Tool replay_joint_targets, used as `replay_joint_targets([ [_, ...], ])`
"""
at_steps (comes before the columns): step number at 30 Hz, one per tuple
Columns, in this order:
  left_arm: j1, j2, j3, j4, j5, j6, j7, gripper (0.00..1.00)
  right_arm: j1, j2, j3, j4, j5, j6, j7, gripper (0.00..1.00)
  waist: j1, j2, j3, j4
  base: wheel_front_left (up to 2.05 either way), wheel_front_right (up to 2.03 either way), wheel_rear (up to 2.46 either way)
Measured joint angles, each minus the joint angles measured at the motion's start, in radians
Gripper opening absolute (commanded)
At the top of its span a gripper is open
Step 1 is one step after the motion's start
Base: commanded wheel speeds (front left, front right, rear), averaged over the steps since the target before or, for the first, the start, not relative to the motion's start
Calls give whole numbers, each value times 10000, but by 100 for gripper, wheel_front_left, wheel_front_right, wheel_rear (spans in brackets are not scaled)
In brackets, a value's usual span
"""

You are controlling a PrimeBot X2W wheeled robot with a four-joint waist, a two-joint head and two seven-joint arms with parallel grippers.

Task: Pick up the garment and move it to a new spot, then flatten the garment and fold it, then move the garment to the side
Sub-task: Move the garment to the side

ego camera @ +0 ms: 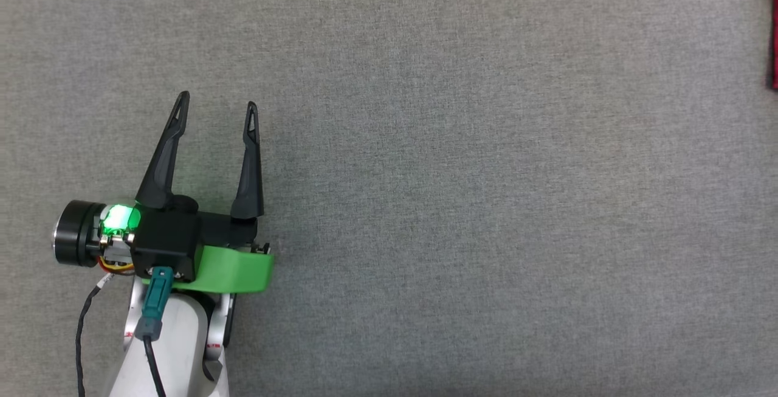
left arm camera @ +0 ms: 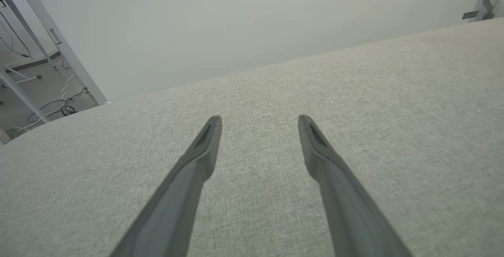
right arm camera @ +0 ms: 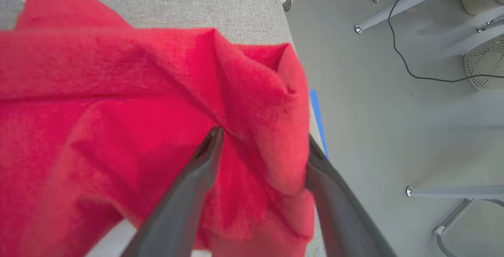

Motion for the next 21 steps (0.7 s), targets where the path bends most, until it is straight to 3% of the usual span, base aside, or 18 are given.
replay_joint_targets([
  [10,646,-186,-46,282,-174,173,0,100,454,531,-226,-512,-1108,-2,-2654,100,-1,0,-1238,50,0,0,0],
  [11,979,-211,40,376,-209,255,0,100,728,798,-345,-922,-1453,-2,-3448,100,-2,0,-1721,50,0,0,0],
  [14,1270,-253,138,439,-282,311,0,100,994,1235,-591,-1492,-1801,-2,-4286,100,-2,0,-2204,63,0,0,0],
  [21,1687,-439,265,566,-370,318,0,100,1936,2800,-974,-3256,-2767,-2,-5501,100,-2,0,-3189,213,0,0,0],
])
